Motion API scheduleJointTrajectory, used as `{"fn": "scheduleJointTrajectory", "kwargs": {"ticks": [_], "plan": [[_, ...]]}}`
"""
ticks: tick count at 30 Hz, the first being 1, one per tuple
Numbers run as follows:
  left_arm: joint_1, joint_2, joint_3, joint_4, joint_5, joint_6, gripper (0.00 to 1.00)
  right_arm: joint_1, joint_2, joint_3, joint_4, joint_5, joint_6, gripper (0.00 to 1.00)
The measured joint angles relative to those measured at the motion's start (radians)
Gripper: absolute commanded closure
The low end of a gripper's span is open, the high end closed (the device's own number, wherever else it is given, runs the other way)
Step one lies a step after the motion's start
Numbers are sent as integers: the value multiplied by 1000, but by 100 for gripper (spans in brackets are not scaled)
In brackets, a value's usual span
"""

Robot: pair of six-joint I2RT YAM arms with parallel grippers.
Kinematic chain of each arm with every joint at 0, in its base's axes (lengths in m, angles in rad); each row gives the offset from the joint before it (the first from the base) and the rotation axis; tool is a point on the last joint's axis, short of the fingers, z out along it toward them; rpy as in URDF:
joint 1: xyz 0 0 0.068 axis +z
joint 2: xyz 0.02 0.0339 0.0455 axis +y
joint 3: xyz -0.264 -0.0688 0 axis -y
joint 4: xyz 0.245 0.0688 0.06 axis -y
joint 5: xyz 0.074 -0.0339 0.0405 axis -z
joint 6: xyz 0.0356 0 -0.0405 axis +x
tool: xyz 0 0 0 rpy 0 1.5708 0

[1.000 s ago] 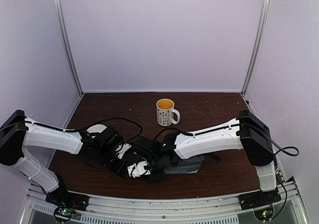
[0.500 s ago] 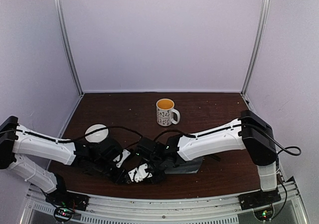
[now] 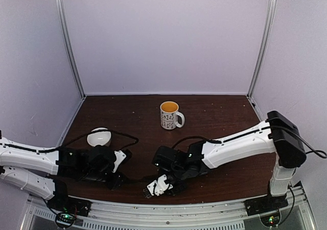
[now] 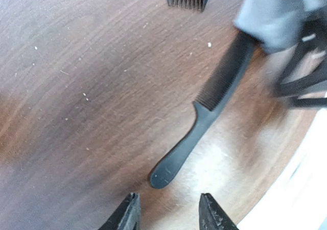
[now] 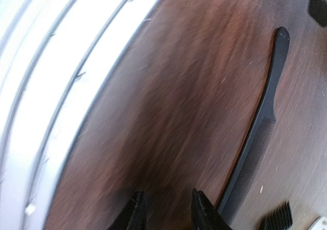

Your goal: Sort the hair-cutting tools

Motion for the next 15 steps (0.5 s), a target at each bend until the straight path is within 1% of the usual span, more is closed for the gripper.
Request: {"fn": "scheduleJointTrajectory", "kwargs": {"ticks": [3, 6, 9, 12, 15], "plan": [[0, 70, 20, -5, -11, 44, 57, 3, -125, -64, -71, -12, -5, 68], [0, 239, 118, -26, 2, 99, 57, 3, -270, -105, -124, -19, -1, 68], [0, 373, 210, -39, 15, 137, 56, -11, -405, -158, -159, -35, 24, 67], [0, 447, 249, -42, 27, 167, 58, -32, -513, -209, -188, -64, 67, 67], [0, 497, 284, -72, 58, 195, 61, -43, -568, -240, -196, -72, 99, 67]]}}
